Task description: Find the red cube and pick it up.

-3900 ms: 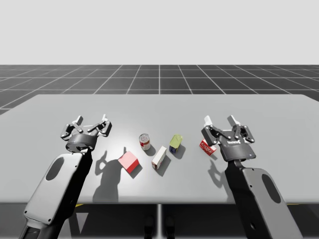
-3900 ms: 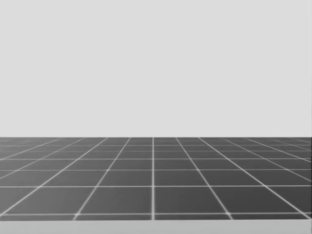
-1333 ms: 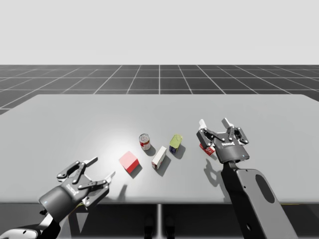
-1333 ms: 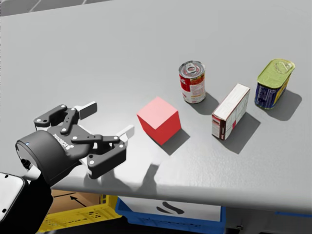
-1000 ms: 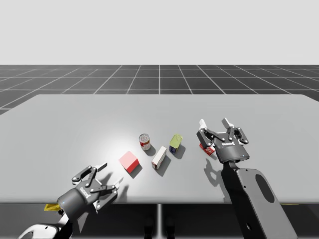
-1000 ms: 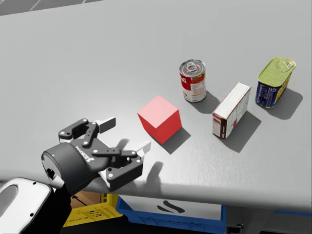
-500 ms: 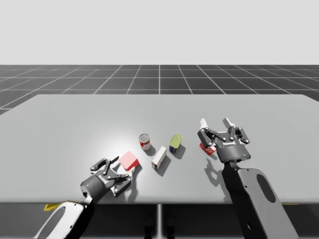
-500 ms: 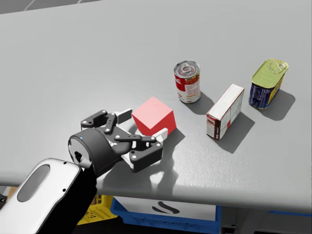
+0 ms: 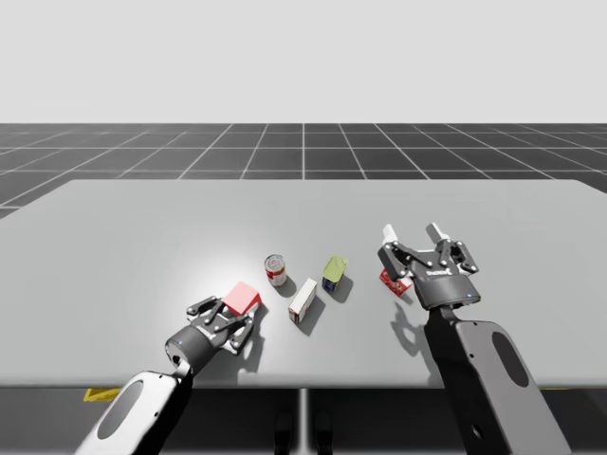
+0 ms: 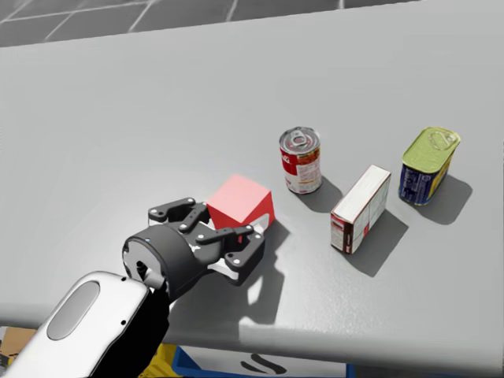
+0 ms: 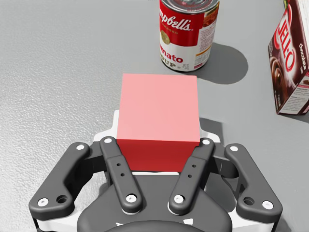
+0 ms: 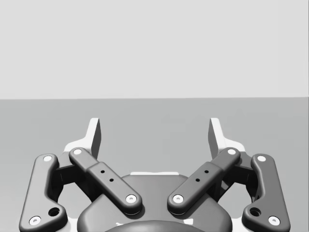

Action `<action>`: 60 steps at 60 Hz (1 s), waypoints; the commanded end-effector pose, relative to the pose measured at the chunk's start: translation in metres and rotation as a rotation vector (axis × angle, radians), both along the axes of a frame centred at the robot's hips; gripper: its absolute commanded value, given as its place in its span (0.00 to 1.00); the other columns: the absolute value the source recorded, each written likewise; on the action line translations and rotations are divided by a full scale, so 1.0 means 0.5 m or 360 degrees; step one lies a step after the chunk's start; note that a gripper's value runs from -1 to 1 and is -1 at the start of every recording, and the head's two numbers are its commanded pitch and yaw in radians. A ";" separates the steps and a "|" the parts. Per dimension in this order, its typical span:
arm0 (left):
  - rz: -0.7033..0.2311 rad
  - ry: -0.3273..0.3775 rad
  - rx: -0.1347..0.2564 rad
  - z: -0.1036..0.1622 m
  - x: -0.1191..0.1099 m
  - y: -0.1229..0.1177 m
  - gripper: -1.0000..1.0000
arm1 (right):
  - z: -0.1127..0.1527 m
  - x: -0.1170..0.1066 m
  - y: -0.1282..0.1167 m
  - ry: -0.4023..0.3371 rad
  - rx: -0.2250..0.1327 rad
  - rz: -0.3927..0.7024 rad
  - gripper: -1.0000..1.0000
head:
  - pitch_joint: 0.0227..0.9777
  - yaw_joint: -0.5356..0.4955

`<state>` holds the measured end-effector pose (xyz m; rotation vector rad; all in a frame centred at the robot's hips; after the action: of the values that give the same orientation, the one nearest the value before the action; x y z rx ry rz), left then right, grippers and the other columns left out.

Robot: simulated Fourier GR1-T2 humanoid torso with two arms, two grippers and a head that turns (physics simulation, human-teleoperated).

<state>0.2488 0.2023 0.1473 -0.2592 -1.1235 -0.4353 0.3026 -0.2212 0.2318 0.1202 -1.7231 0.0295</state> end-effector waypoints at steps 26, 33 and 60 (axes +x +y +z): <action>-0.0195 0.0022 0.0079 -0.023 -0.018 -0.015 1.00 | 0.002 -0.001 -0.005 -0.0005 0.0001 -0.0010 0.00 | 0.50 0.75; -0.0194 -0.0039 0.0105 -0.014 -0.018 -0.018 1.00 | 0.002 -0.001 -0.005 -0.0007 0.0004 -0.0011 0.00 | 0.48 0.76; -0.0178 -0.0380 0.0197 0.174 0.007 -0.005 1.00 | 0.002 0.000 -0.005 -0.0002 -0.0003 -0.0012 0.00 | 0.46 0.76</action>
<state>0.2456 0.2102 0.2021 -0.1012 -1.2589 -0.5421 0.3025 -0.2239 0.2328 0.1132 -1.7260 0.0242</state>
